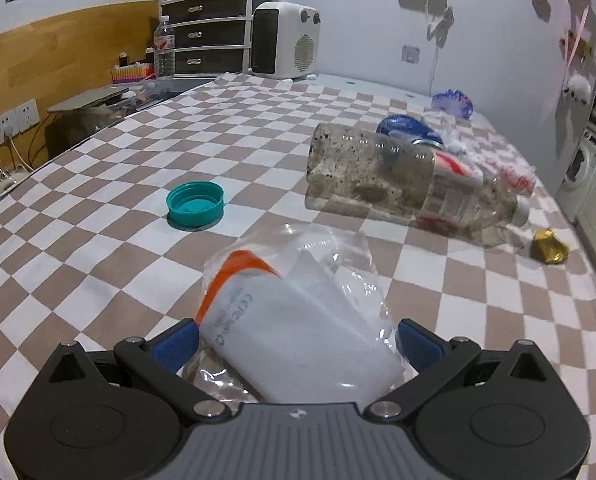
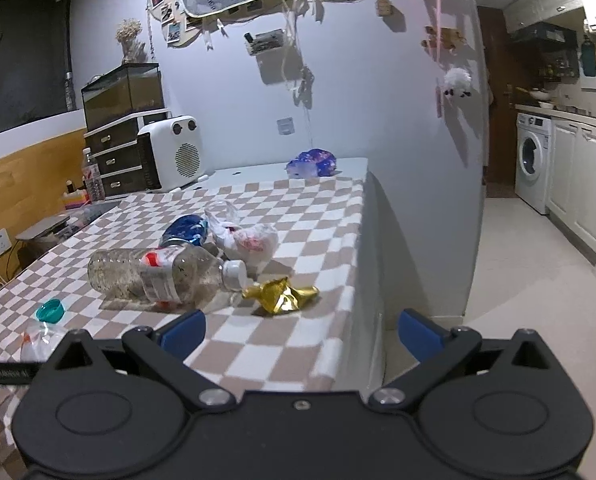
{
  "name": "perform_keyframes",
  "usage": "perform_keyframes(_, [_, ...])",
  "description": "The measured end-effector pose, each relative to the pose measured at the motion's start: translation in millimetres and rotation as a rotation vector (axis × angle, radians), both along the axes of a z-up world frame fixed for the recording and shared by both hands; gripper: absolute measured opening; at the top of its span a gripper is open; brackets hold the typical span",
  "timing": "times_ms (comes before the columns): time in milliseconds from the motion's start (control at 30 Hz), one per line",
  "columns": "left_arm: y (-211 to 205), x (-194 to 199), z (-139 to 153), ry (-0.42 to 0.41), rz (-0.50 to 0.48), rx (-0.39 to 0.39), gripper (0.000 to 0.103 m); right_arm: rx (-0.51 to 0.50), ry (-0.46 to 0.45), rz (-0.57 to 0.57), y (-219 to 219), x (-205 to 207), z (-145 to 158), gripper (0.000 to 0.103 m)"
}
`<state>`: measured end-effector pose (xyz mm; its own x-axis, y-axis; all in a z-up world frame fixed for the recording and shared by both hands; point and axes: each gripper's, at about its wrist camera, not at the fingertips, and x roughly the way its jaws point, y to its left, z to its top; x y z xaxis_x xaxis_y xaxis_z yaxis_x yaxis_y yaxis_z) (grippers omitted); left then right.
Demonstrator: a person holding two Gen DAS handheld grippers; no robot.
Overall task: Collect trash
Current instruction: 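Reach the left tool to the clear powder bag while the right tool approaches the gold foil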
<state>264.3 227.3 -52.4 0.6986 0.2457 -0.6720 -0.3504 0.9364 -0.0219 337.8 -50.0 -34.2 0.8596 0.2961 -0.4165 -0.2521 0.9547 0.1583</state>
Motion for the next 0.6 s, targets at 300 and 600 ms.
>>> perform_keyframes(300, [-3, -11, -8, -0.097, 0.013, 0.018, 0.102, -0.118, -0.006, 0.072, 30, 46, -17, 0.093])
perform_keyframes(600, [5, -16, -9, -0.149, 0.013, -0.044, 0.099, -0.197, 0.050, 0.127, 63, 95, -34, 0.057])
